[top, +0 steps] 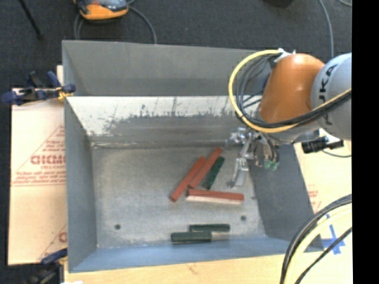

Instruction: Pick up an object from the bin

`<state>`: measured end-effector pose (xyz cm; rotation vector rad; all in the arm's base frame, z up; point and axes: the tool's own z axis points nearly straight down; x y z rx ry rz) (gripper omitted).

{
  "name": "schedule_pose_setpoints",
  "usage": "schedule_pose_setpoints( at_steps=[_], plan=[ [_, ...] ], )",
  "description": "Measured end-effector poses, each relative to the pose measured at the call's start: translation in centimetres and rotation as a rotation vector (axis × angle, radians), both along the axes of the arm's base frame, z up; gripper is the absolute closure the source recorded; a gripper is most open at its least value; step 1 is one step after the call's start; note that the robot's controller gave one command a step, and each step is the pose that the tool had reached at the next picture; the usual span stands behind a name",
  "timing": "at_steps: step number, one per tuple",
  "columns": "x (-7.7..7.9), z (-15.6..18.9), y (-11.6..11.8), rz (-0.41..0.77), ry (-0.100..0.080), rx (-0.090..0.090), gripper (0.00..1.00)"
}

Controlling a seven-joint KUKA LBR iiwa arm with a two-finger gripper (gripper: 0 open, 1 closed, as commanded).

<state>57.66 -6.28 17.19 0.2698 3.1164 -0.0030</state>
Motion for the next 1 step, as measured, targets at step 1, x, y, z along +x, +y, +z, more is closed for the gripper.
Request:
schedule_pose_setpoints(
  at_steps=[1],
  plan=[
    [1.23, -6.44, 3.32, 0.200, 0.005, -0.001, 0.00]
  ],
)
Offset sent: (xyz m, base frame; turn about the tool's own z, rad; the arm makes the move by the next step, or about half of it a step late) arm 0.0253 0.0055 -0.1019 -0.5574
